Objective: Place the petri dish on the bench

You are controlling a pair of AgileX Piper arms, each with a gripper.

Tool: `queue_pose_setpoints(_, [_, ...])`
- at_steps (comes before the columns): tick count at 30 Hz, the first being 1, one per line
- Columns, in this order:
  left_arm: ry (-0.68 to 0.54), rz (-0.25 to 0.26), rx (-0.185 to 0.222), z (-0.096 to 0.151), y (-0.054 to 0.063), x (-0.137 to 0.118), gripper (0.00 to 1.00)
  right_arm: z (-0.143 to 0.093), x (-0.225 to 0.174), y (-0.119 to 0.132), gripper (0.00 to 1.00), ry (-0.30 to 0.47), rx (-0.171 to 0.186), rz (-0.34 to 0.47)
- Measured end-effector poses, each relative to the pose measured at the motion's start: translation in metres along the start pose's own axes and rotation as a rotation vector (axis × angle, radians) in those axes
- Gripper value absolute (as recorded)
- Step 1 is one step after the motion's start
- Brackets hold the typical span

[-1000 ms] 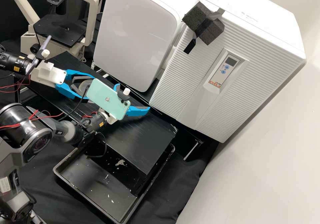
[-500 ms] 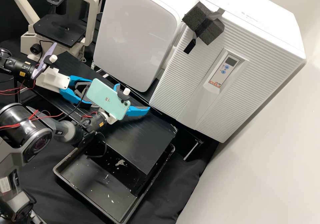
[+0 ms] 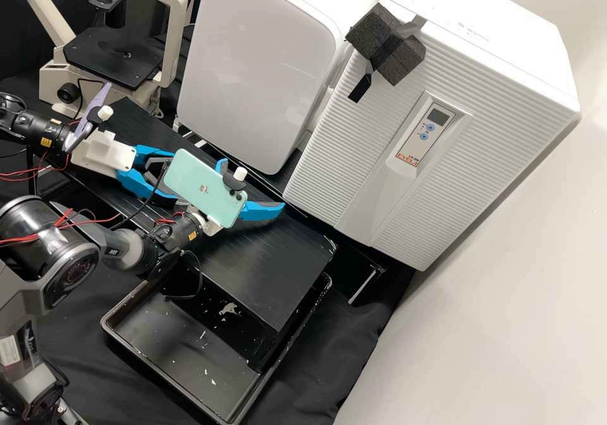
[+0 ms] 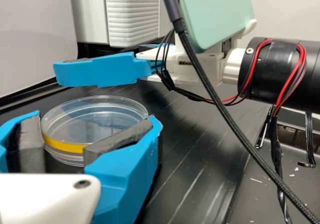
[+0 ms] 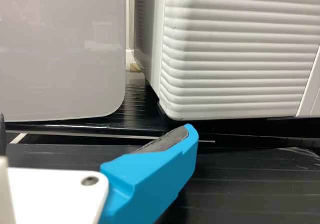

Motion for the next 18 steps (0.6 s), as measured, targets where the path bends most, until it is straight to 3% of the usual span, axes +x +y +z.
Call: queue_pose_setpoints(18, [0.016, 0.006, -0.009, -0.0066, 0.0003, -0.0077, 1.0, 0.0, 0.0, 0.0, 1.0, 0.0, 0.0, 0.0])
